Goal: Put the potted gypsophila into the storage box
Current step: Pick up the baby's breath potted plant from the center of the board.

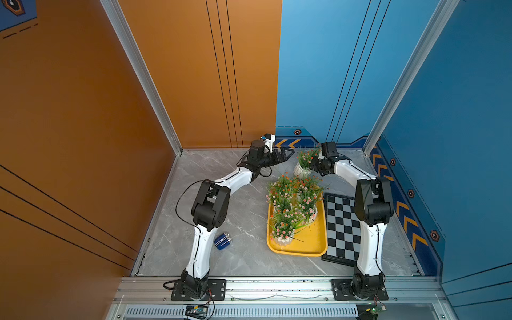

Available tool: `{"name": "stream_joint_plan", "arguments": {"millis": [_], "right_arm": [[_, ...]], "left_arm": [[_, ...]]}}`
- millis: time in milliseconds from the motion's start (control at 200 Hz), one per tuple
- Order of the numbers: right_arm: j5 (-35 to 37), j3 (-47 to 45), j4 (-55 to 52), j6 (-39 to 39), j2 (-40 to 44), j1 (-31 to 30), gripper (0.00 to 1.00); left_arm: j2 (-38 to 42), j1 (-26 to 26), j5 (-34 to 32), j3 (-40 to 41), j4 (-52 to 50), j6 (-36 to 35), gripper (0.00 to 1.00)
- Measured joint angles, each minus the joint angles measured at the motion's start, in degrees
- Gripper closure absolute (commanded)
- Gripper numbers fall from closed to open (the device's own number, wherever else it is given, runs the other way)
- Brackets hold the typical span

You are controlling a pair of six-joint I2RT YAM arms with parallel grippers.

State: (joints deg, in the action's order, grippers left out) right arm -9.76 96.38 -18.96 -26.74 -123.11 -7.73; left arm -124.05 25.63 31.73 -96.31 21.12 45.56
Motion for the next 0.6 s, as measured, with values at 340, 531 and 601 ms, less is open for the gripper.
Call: {"name": "stream_joint_plan", "arguments": {"millis": [340, 531, 601], "right_arm": [[5.97, -1.29, -6.58, 2.08, 8.94, 1.05, 1.00], [9.33, -4.26, -6.62, 3.43, 20.65, 2.21, 1.00], [10.45, -6.08, -6.88, 3.96, 25.55, 2.54, 1.00]], "left_arm": [[11.26, 1.33, -2.05, 4.46, -7.26, -9.70, 0.02], [16.65, 6.14, -6.93, 4.37, -17.62, -18.78, 0.02], [18.49, 7.91, -8.74, 4.37, -20.48, -21.29, 0.02]]}}
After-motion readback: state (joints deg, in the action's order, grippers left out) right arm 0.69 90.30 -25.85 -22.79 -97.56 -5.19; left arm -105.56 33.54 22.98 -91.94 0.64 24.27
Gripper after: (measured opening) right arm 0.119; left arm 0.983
